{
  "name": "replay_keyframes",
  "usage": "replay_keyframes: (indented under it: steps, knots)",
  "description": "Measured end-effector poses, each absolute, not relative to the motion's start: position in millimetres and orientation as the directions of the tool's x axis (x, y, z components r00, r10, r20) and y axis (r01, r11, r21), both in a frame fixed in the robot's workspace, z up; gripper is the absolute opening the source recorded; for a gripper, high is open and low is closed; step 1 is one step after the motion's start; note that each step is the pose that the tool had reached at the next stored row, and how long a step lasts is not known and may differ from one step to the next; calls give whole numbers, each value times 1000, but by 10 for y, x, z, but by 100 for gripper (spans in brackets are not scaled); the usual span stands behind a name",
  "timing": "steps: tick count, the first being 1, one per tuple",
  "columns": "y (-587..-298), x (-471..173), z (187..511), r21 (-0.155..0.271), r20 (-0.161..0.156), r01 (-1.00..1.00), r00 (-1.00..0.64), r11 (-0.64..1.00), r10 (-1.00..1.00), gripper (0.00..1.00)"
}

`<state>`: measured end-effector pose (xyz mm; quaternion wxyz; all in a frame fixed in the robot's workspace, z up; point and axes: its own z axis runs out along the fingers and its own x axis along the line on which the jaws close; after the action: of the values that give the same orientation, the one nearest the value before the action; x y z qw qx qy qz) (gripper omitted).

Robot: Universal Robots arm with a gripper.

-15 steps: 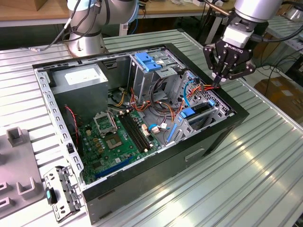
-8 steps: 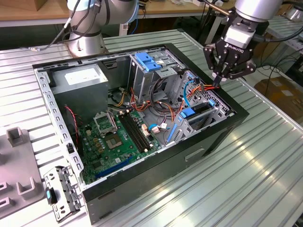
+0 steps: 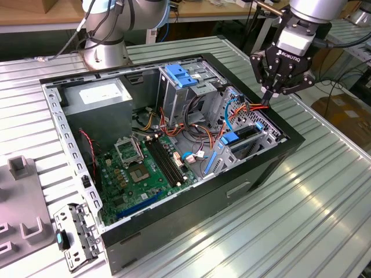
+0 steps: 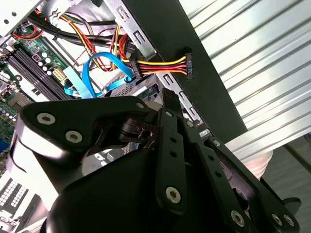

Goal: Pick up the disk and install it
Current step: 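Insert the first disk wire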

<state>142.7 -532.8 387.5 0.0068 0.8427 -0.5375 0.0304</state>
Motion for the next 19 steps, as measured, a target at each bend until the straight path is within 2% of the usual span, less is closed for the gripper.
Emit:
replay_keyframes:
  steps: [19]
  knots:
    - [-5311, 1746, 3875, -21, 59, -855, 517, -518, -854, 11]
